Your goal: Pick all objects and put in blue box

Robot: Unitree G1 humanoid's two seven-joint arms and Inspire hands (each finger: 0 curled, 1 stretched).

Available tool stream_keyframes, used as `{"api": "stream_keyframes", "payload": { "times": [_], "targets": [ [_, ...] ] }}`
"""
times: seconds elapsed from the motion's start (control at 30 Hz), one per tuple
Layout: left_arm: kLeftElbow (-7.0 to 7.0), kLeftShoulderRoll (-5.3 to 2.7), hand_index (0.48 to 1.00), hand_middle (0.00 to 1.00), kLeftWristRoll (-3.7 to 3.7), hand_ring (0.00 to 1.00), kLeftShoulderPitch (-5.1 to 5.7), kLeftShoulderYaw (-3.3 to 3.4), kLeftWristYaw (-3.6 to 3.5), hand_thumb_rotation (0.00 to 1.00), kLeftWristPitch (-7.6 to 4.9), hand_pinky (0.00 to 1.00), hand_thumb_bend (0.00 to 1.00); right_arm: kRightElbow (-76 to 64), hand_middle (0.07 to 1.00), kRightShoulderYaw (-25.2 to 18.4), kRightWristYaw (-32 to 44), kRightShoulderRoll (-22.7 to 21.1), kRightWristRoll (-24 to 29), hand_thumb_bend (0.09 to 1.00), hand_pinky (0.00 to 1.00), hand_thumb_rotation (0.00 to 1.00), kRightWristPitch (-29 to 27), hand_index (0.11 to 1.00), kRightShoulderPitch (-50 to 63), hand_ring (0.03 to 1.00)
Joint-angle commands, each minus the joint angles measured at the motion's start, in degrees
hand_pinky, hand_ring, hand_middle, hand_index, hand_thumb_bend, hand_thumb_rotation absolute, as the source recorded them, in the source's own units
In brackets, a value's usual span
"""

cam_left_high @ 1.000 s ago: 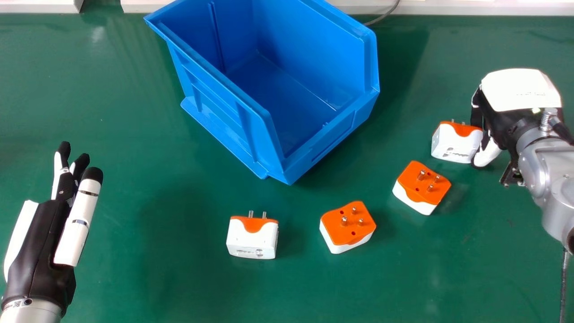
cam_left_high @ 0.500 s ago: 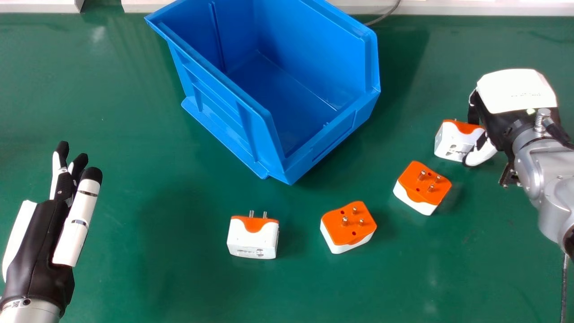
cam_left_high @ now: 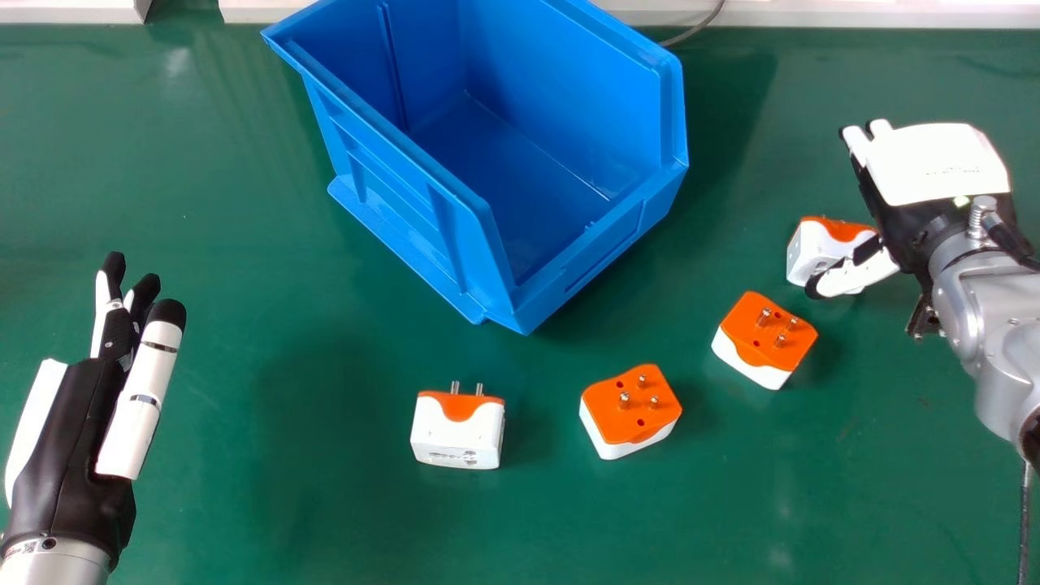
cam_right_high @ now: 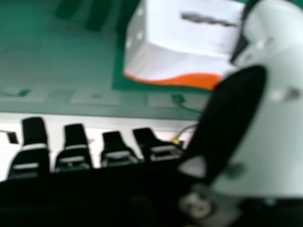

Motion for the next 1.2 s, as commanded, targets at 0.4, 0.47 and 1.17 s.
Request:
{"api": "stream_keyframes", "payload": {
  "times": [0.4, 0.47, 1.17],
  "targets": [
    [-2.59, 0.09, 0.994, 1.00, -0.98, 1.00, 1.60, 0.94, -0.48, 0.94, -0.76, 1.00, 0.36, 0.8, 1.000, 0.6, -0.2, 0.7, -0.5, 0.638, 0.87, 0.55, 1.0, 0.995, -1.1, 0.968],
    [-3.05, 0.16, 0.994, 1.00, -1.18, 1.00, 2.22, 1.14, -0.63, 0.94, -0.93, 1.00, 0.36, 0.9, 1.000, 0.8, -0.1, 1.0, -0.6, 0.636, 0.87, 0.55, 1.1, 0.996, -1.1, 0.967],
    [-6.97, 0.62, 0.994, 1.00, -1.71, 1.00, 6.84, 3.74, -1.85, 0.94, -0.52, 1.00, 0.36, 0.5, 0.956, 1.8, 1.6, 2.2, 0.4, 0.546, 0.79, 0.51, 0.7, 0.915, 0.4, 0.905]
  ]
}}
